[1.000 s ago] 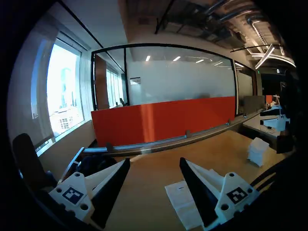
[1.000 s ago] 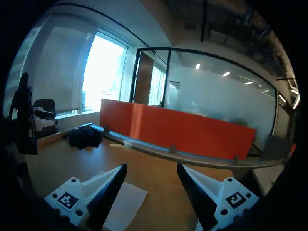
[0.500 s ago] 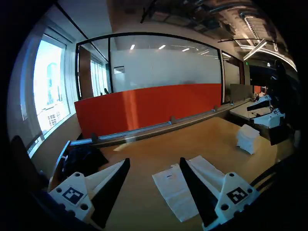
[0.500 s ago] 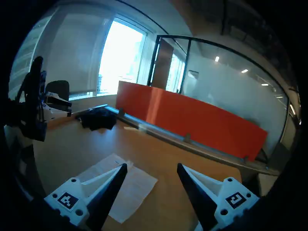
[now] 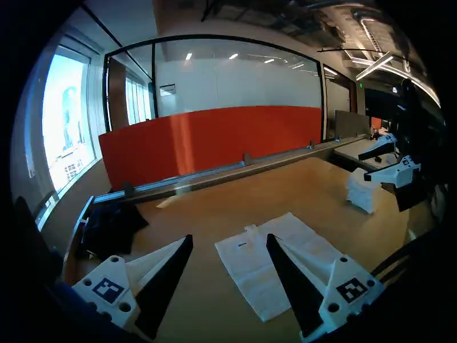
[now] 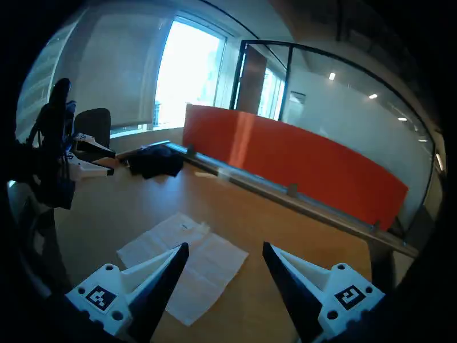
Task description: Fold towel
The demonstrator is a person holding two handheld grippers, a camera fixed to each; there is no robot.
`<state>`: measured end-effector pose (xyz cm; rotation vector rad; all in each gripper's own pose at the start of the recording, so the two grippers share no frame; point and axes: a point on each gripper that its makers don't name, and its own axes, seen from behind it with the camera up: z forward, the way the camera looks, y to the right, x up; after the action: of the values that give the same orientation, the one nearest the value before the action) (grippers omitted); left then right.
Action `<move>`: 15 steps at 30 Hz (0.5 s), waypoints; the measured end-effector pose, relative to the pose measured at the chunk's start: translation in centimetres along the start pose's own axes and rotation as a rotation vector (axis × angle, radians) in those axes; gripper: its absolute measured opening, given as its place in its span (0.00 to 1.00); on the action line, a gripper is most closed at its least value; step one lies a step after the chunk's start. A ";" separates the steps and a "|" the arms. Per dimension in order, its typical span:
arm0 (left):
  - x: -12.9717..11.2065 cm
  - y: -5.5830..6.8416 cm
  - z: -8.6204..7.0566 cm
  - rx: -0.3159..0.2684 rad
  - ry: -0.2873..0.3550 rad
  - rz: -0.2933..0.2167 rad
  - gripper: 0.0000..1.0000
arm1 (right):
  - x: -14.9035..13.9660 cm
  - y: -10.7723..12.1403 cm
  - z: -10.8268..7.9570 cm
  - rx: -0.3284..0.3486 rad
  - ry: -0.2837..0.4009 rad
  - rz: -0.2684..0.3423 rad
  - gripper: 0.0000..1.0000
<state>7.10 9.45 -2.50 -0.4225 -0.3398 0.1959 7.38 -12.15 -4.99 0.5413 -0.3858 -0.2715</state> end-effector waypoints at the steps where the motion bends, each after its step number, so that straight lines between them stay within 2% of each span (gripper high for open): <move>1: -0.4 0.1 0.1 -0.002 -0.006 0.000 0.96 | -0.4 -0.1 0.1 0.001 -0.005 0.003 1.00; 15: -7.4 2.8 2.4 -0.057 -0.113 -0.002 0.96 | -6.6 -1.3 2.2 0.013 -0.085 0.023 1.00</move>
<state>-0.94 10.95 -3.73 -0.4681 -0.4570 0.2090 0.34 -11.85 -5.87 0.5392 -0.4759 -0.2709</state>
